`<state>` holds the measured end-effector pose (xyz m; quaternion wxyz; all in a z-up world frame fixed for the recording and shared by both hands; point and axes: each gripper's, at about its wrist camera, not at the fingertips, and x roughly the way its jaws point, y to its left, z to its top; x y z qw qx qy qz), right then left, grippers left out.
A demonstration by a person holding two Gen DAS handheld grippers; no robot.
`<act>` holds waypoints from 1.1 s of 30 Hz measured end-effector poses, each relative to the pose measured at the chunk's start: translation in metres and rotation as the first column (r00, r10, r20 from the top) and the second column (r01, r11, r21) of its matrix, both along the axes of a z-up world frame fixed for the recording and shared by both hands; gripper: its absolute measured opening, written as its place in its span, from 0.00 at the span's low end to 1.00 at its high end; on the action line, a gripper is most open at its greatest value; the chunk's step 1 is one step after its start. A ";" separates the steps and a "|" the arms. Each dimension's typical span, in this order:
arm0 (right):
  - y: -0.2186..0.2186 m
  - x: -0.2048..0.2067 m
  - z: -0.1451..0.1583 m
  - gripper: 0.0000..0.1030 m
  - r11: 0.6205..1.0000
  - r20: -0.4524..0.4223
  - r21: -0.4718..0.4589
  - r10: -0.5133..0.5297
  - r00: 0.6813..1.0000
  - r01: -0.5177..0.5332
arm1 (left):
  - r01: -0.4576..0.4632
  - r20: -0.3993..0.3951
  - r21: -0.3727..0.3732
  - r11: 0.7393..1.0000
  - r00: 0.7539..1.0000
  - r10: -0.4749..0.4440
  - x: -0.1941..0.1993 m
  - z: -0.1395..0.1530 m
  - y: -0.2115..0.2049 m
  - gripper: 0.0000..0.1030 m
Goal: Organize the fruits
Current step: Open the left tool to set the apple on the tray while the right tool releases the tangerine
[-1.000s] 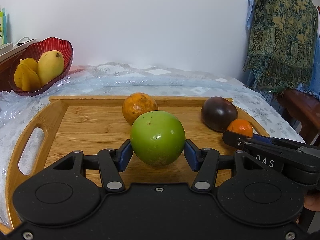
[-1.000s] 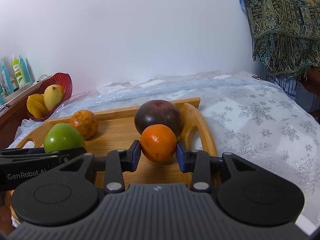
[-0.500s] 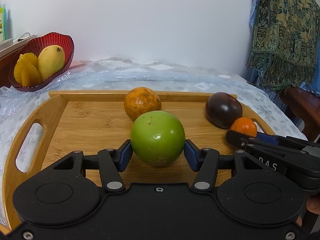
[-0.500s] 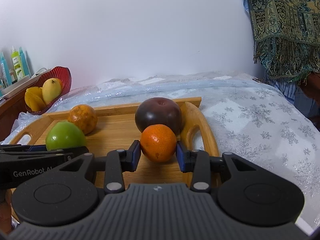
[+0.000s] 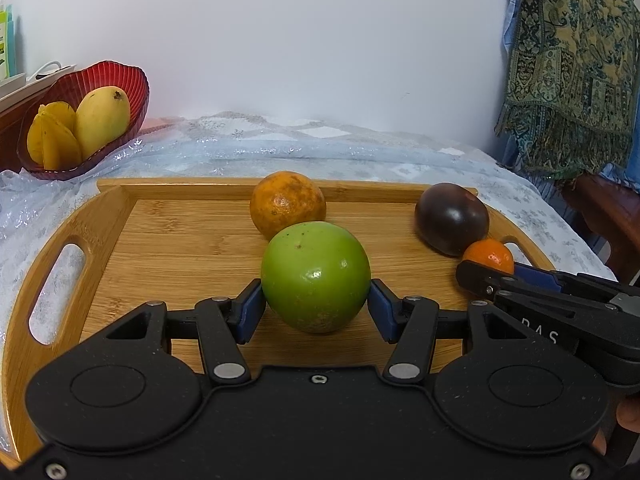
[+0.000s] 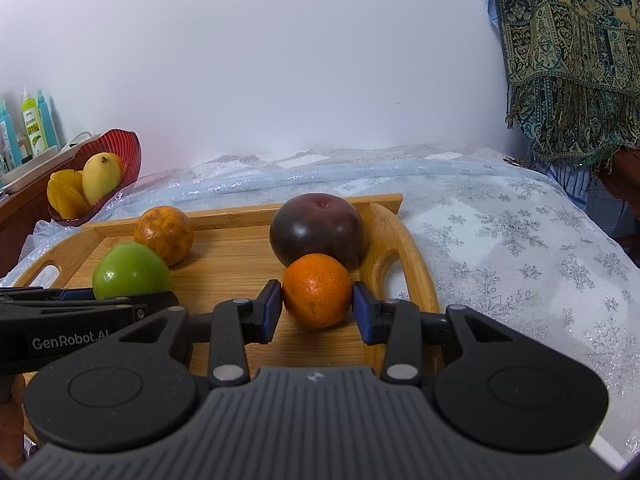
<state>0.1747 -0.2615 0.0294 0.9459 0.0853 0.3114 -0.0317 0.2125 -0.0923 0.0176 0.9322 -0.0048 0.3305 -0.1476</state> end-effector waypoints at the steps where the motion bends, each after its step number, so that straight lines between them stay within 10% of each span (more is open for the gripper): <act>1: 0.000 0.000 0.000 0.45 1.000 0.000 -0.001 -0.001 1.000 0.001 | 0.000 0.000 0.001 1.000 1.000 0.000 0.000 0.000 0.000 0.52; 33: 0.006 -0.012 0.005 0.69 1.000 0.021 -0.008 -0.020 1.000 0.020 | 0.020 0.012 0.042 0.999 1.000 -0.020 -0.018 0.006 0.008 0.74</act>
